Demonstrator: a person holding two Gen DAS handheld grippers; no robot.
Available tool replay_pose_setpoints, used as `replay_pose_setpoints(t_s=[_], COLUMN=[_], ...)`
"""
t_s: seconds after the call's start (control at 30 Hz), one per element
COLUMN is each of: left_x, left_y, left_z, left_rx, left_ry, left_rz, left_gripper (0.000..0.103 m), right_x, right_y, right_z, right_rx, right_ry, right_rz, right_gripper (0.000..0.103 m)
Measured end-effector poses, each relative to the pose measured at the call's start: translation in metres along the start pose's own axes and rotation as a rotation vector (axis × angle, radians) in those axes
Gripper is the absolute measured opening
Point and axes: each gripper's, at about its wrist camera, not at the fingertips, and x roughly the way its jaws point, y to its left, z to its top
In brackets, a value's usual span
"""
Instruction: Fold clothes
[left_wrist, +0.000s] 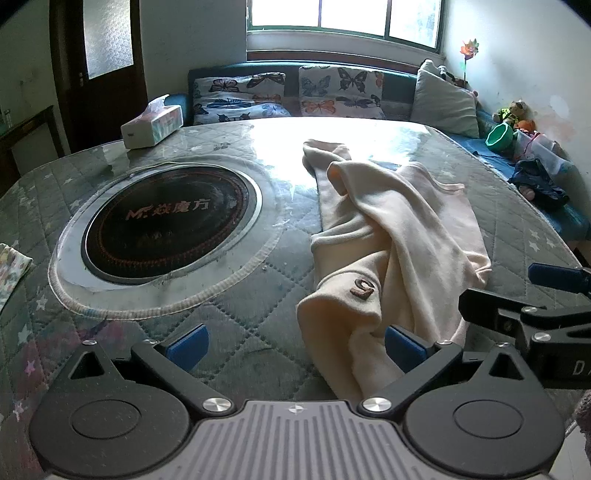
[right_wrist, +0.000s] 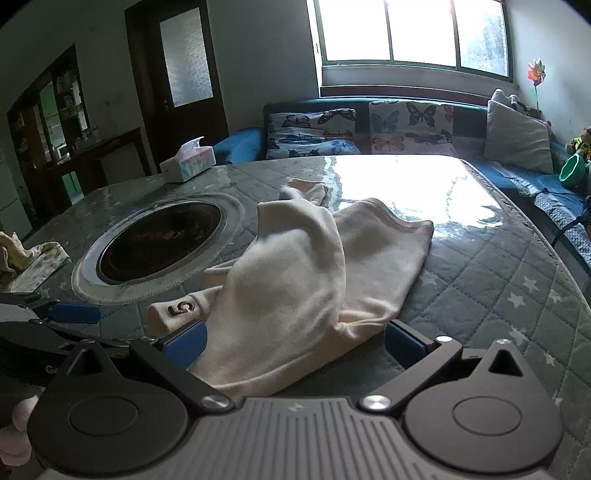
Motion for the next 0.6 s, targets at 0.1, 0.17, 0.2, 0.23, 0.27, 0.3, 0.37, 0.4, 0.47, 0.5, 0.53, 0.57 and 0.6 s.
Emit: replay_pose_setpoints(t_s=[0.1, 0.17, 0.2, 0.23, 0.27, 0.3, 0.37, 0.4, 0.47, 0.5, 0.53, 0.57, 0.6], left_x=[0.002, 0.003, 0.004, 0.005, 0.006, 0.007, 0.009, 0.010, 0.012, 0.013, 0.014, 0.014, 0.015], left_y=[0.001, 0.001, 0.001, 0.002, 0.002, 0.002, 0.003, 0.003, 0.003, 0.003, 0.004, 0.004, 0.004], left_z=[0.003, 0.004, 0.005, 0.006, 0.007, 0.008, 0.009, 0.009, 0.011, 0.012, 0.013, 0.013, 0.014], left_rx=[0.001, 0.000, -0.001, -0.001, -0.002, -0.002, -0.001, 0.000, -0.001, -0.003, -0.004, -0.005, -0.006], left_ry=[0.000, -0.002, -0.002, -0.002, -0.001, -0.001, 0.000, 0.000, 0.002, 0.002, 0.003, 0.004, 0.004], left_rz=[0.002, 0.002, 0.003, 0.004, 0.004, 0.005, 0.005, 0.005, 0.006, 0.006, 0.006, 0.006, 0.005], left_gripper=[0.103, 0.103, 0.103, 0.103, 0.103, 0.103, 0.103, 0.103, 0.103, 0.103, 0.103, 0.103, 0.103], right_x=[0.003, 0.004, 0.005, 0.006, 0.006, 0.007, 0.008, 0.009, 0.011, 0.011, 0.012, 0.013, 0.014], right_y=[0.000, 0.000, 0.000, 0.001, 0.001, 0.001, 0.001, 0.001, 0.001, 0.001, 0.001, 0.001, 0.000], right_z=[0.002, 0.004, 0.005, 0.006, 0.008, 0.009, 0.011, 0.012, 0.014, 0.015, 0.016, 0.017, 0.019], right_rx=[-0.001, -0.001, -0.002, -0.003, -0.004, -0.005, -0.008, -0.010, -0.013, -0.015, -0.016, -0.018, -0.019], right_ry=[-0.001, -0.004, -0.006, -0.007, -0.010, -0.012, -0.014, -0.015, -0.018, -0.019, -0.020, -0.021, -0.023], right_rz=[-0.001, 0.002, 0.005, 0.006, 0.008, 0.008, 0.009, 0.010, 0.011, 0.011, 0.012, 0.012, 0.013], right_gripper=[0.103, 0.103, 0.103, 0.103, 0.103, 0.103, 0.103, 0.103, 0.103, 0.103, 0.103, 0.103, 0.103])
